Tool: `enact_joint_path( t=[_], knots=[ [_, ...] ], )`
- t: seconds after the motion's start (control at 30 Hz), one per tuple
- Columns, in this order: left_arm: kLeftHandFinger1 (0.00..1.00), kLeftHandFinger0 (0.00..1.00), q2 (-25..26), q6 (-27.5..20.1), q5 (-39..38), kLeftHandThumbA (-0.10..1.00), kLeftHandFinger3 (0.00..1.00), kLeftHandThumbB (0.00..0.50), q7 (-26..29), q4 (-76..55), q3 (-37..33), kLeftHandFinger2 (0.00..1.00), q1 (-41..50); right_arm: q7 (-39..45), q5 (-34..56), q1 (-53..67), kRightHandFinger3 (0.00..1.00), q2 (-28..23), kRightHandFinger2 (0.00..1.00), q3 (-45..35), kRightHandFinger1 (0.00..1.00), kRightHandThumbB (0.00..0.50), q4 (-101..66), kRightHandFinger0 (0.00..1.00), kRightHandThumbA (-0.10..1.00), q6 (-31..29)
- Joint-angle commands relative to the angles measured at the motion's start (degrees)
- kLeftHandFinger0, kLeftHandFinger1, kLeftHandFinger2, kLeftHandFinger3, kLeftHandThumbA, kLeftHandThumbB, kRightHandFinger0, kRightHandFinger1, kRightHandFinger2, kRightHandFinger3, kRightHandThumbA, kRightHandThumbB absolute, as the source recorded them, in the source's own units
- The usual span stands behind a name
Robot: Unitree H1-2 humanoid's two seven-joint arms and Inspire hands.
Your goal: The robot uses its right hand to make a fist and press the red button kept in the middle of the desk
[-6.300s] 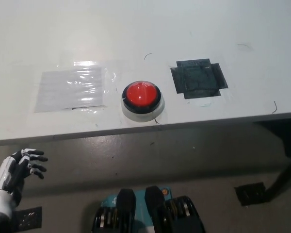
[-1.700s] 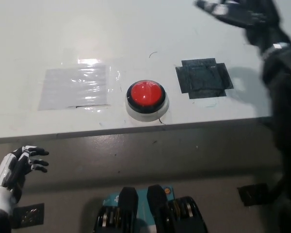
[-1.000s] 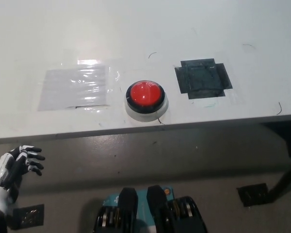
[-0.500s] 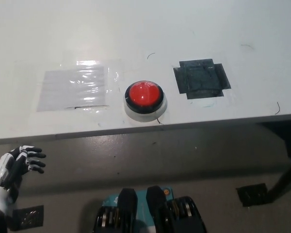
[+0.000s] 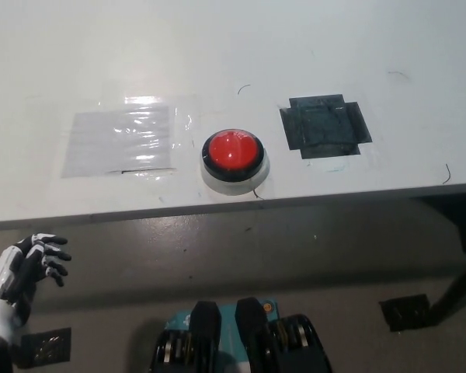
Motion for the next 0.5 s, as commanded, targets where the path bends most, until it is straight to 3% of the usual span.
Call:
enact_joint_path(
  t=[0.0,0.03,0.13,0.2,0.3,0.47],
  knots=[
    [0.35,0.32,0.31,-3.44,-1.03,0.64,0.53,0.091,-1.04,-0.15,0.66,0.43,-0.34,-0.95,-0.89,-2.54,0.59,-1.74,0.51,0.16,0.33,0.171,-0.89,0.06,1.0,-0.29],
    [0.34,0.32,0.36,-3.9,-1.08,0.65,0.53,0.109,-1.28,0.2,0.65,0.42,-0.41,-0.94,-0.9,-2.49,0.59,-1.78,0.5,0.32,0.32,0.182,-1.05,0.07,1.0,-0.29],
    [0.35,0.33,0.52,-4.36,-0.64,0.67,0.54,0.097,-1.12,0.3,0.53,0.43,-0.33,-0.79,-0.76,-2.26,0.57,-1.94,0.48,0.7,0.31,0.183,-1.64,0.06,1.0,-0.29],
    [0.31,0.28,0.67,-4.86,-0.23,0.68,0.52,0.092,-1.13,0.5,0.33,0.4,-0.35,-0.36,-0.94,-2.21,0.57,-1.97,0.48,0.56,0.31,0.178,-1.51,0.06,1.0,-0.41],
    [0.32,0.31,0.36,-5.28,-1.51,0.65,0.51,0.081,-1.82,0.71,0.59,0.39,-0.3,-0.51,-0.77,-2.29,0.54,-2.3,0.45,0.71,0.29,0.149,-2.07,0.07,1.0,-0.29],
    [0.28,0.24,0.31,-5.07,-0.67,0.67,0.5,0.108,-0.81,0.48,0.36,0.35,-0.17,-0.69,-0.68,-2.27,0.54,-2.39,0.43,0.78,0.27,0.124,-2.25,0.07,1.0,-0.29]
  ],
)
